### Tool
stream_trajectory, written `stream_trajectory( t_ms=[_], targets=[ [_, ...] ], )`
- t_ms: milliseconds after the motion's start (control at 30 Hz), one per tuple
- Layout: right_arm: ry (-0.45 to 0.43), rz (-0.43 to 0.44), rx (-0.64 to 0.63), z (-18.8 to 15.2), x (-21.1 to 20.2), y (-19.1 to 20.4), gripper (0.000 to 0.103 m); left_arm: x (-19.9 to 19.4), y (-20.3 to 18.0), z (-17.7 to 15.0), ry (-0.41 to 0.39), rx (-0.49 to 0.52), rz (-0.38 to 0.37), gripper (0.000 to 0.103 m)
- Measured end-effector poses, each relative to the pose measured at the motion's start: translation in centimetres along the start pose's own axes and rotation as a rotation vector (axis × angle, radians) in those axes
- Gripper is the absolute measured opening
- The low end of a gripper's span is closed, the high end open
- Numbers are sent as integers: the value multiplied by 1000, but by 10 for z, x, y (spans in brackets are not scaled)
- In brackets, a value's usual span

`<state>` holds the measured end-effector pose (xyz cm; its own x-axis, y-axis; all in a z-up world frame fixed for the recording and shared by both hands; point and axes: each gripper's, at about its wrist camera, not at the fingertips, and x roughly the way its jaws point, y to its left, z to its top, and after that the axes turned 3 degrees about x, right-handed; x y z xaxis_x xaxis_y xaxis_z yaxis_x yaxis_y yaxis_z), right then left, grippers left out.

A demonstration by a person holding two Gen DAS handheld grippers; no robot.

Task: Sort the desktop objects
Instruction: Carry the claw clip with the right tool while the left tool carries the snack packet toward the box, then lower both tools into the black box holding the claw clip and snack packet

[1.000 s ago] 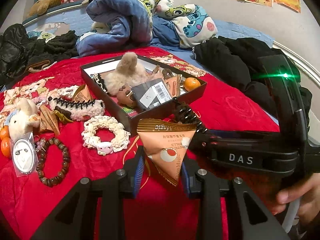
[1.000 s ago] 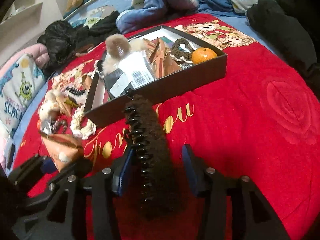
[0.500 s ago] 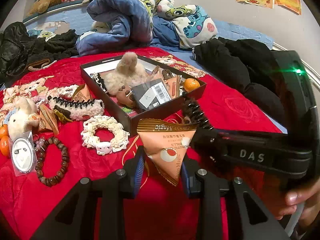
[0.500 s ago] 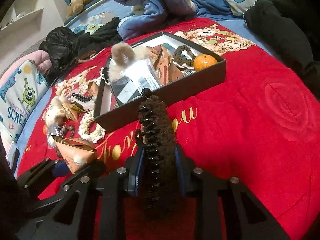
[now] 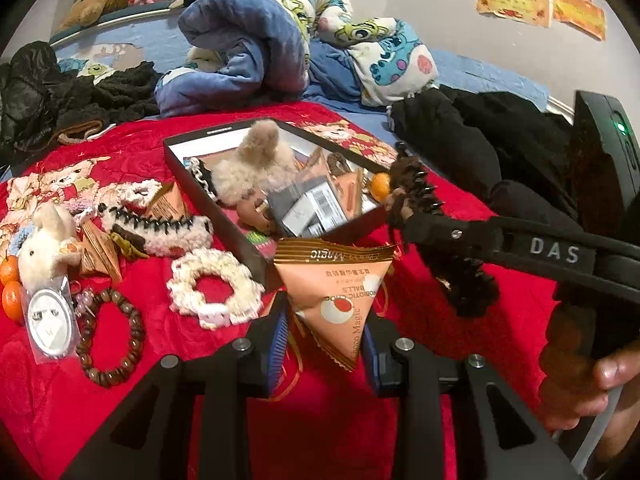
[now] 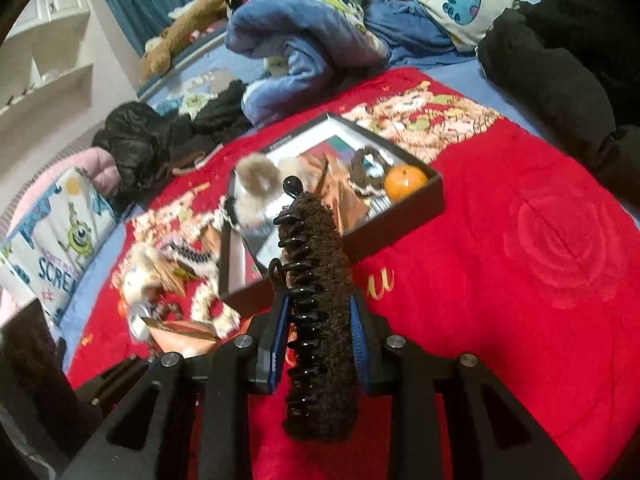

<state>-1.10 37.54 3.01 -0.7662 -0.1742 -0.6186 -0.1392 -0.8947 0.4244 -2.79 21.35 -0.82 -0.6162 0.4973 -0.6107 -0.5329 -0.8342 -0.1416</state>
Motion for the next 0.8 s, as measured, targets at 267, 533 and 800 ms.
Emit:
stream_trajectory(
  t_ms=[267,533,800],
  targets=[
    [-50,39,5,26,6,3,27,3,-2,32,-19,36,34,33],
    [-61,75,79,51,21,-10,27,36,6,49,16,5,37,33],
    [-66,51,27,63,43,4,27,72,11,56,30,-5,36,33]
  ],
)
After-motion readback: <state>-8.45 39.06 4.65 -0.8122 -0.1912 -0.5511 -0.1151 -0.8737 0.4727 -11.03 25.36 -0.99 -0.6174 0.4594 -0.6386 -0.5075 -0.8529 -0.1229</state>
